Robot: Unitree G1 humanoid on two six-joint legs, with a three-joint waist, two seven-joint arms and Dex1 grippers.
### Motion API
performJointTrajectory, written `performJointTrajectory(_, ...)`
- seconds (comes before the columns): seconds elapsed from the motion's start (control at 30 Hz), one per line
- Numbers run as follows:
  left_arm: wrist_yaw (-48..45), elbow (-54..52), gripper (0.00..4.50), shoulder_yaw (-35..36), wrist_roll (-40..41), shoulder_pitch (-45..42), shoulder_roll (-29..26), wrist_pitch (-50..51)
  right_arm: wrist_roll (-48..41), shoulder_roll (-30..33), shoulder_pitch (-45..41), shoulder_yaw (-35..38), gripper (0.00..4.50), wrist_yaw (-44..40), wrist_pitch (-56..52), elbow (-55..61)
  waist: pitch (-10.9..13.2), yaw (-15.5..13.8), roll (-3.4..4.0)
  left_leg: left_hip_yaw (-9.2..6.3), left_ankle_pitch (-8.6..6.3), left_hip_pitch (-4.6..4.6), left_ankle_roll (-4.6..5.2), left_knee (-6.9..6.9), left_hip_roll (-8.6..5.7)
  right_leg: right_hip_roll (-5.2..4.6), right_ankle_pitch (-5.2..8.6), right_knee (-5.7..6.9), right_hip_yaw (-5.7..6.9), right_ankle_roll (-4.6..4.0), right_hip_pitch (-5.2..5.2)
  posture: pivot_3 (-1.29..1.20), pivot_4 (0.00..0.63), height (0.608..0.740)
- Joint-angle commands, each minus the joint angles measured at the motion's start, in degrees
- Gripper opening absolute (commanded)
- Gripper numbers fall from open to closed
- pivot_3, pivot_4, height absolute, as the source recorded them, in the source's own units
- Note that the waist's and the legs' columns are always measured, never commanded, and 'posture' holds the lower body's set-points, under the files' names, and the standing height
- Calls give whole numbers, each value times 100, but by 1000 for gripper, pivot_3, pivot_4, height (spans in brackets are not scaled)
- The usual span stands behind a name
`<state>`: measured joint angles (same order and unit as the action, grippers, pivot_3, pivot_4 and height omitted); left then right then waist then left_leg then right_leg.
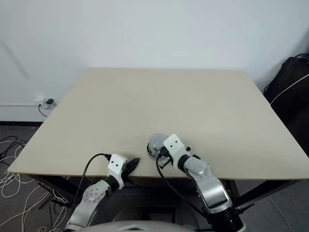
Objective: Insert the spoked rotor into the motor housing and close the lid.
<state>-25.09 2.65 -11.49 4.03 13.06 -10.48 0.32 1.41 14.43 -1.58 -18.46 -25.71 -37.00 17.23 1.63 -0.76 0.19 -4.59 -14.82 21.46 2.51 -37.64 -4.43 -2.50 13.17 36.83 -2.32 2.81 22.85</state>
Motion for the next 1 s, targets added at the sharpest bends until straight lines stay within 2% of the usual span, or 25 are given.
performJointTrajectory(0.03,-5,-5,0,66,31,-66,-1,-176,37,-71,-231,-109,24,51,248,-165,0,1,0,0,0,0,0,0,0,0,0,0,0,0,0,0,0,740)
performJointTrajectory(0.57,-26,142,0,89,36,-26,14,-315,-131,-625,-416,-53,24,269,174,-1182,-4,5,4,-1,0,-4,0,0,0,1,-1,4,0,0,-1,0,0,740)
performJointTrajectory(0.87,-79,673,0,161,45,-130,23,-688,-657,-655,-216,297,24,27,807,-639,-4,4,10,-1,0,-1,0,2,0,1,0,1,1,0,0,0,0,740)
performJointTrajectory(1.0,-93,800,0,169,44,-159,31,-790,-785,-327,-179,374,926,-307,1208,-503,-3,4,11,-1,0,-1,0,1,0,0,-1,0,1,1,-1,0,0,740)
